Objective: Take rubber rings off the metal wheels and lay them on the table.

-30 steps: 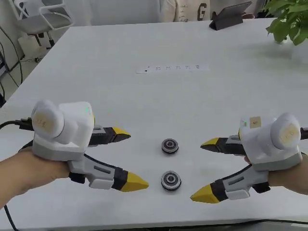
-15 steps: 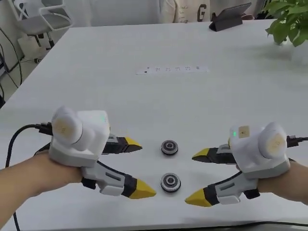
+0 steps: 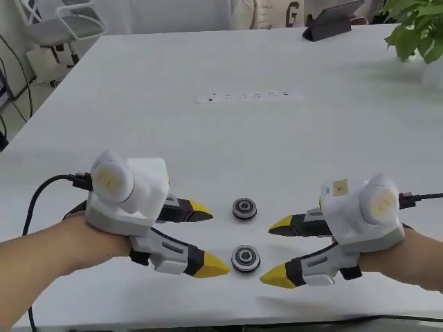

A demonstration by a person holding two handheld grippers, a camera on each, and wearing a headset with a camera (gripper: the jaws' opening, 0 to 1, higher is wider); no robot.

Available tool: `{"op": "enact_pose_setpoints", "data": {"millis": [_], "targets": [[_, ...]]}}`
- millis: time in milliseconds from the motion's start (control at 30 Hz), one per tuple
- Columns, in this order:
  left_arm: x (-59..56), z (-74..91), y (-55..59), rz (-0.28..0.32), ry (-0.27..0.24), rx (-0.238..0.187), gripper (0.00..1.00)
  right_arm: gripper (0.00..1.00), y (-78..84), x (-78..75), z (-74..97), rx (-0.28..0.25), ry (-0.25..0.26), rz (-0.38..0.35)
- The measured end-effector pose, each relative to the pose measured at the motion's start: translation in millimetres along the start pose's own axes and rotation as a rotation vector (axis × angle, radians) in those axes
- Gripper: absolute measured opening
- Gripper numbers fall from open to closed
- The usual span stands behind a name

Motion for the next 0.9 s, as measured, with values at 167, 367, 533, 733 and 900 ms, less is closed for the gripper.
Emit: {"op": "enact_pose_setpoints", "data": {"millis": [167,367,533,733,900], "targets": [[-1.2,-7.3,-0.6,-0.002,0.019,0.009,0.46,0.45,-0.3,0.1,-2.5,-0.004,-0.004,-0.003],[-6.1,-17.0,-0.2,-0.003,0.048,0.023,0.4,0.44,0.9,1.1,-6.4,0.0,-0.016,-0.007],[-7.6,-23.6,2.0,0.001,0.062,0.034,0.36,0.43,1.7,1.1,-7.1,0.005,-0.022,-0.007],[-8.5,-29.0,0.2,0.007,0.069,0.034,0.3,0.43,2.8,-0.8,-8.0,0.007,-0.022,-0.009],[-10.2,-33.7,0.7,0.002,0.075,0.043,0.25,0.42,5.5,-1.1,-8.3,0.013,-0.026,-0.012]]}}
Point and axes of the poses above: the centre of the closed fingertips' face, and the gripper's own axes: z roughly backward along the fingers, x roughly to its left, y roughly out of its underside, the point moved 3 cm from there along z, roughly backward along the fingers
